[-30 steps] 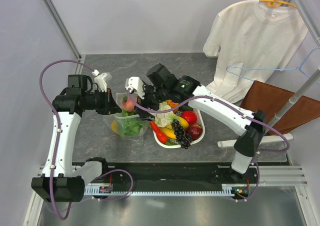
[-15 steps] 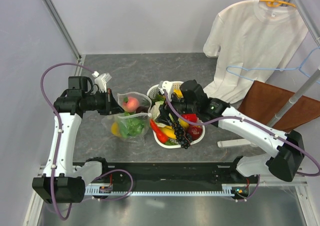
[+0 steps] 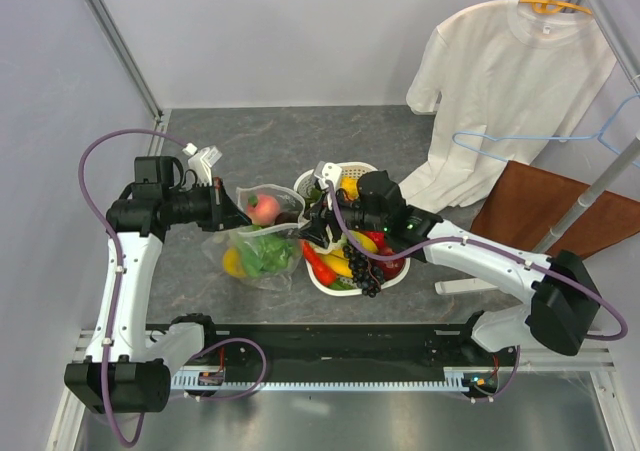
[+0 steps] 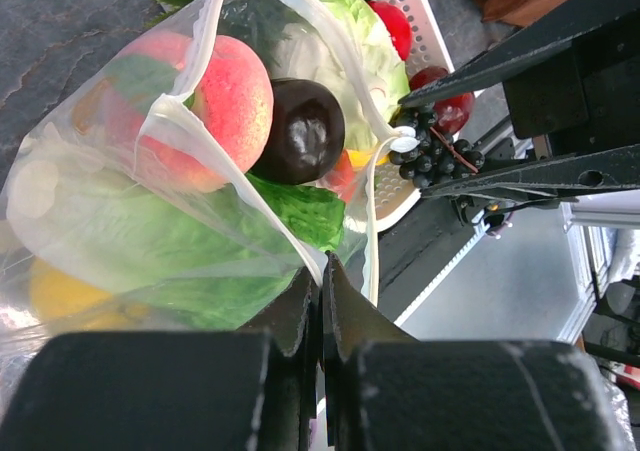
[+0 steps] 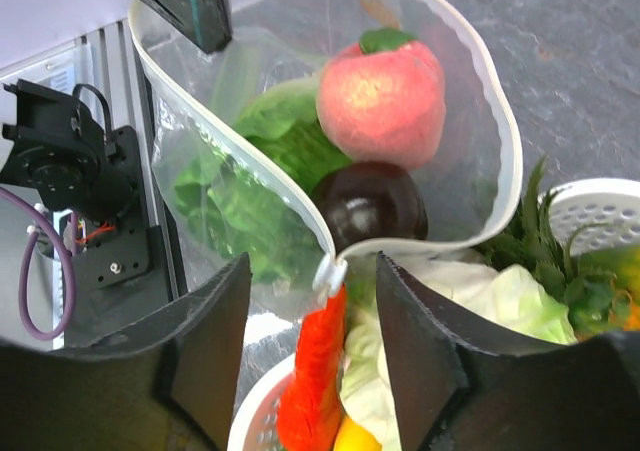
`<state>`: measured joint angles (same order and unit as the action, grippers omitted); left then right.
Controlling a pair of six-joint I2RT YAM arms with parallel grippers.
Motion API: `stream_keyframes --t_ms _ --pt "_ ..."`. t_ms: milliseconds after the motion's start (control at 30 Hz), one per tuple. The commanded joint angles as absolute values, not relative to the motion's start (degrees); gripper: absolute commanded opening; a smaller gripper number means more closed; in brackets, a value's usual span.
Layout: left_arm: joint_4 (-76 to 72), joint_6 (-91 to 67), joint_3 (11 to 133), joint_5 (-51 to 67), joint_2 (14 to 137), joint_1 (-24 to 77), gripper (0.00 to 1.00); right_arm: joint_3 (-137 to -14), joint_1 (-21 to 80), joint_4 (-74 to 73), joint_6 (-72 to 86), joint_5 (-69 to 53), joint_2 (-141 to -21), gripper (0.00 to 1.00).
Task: Place the food in the zip-top bag and seal the zipper
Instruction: Zip the zipper food storage bag at the center of the board.
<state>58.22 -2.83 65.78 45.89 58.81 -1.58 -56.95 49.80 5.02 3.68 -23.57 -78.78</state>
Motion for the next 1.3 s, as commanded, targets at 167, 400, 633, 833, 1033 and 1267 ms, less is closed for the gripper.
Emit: stream_keyframes --t_ms 167,400,633,833,1033,1267 --pt "54.9 -5.3 66.4 49.8 57.7 -2.3 0.02 -56.6 50.6 10.0 4.9 -24.0 -80.4 0.6" --pt "54.8 -5.4 66.3 50.1 57.4 -2.5 0.02 -56.0 50.5 6.3 4.5 -21.2 -79.8 0.63" --pt "54.3 -5.8 66.4 50.4 57.7 -2.5 0.02 -55.1 50.5 7.1 7.5 -21.6 -80.8 0.69" --pt "54.0 -6.2 66.3 50.5 57.7 -2.5 0.02 -53.4 50.5 11.1 9.4 -20.9 -80.8 0.57" --pt "53.7 -6.6 65.7 51.2 57.7 -2.6 0.02 -54.8 50.5 12.7 9.8 -19.9 -81.5 0.28" --pt "54.0 -5.5 65.5 50.7 57.1 -2.9 0.02 -59.5 50.5 10.9 6.8 -18.2 -82.8 0.0"
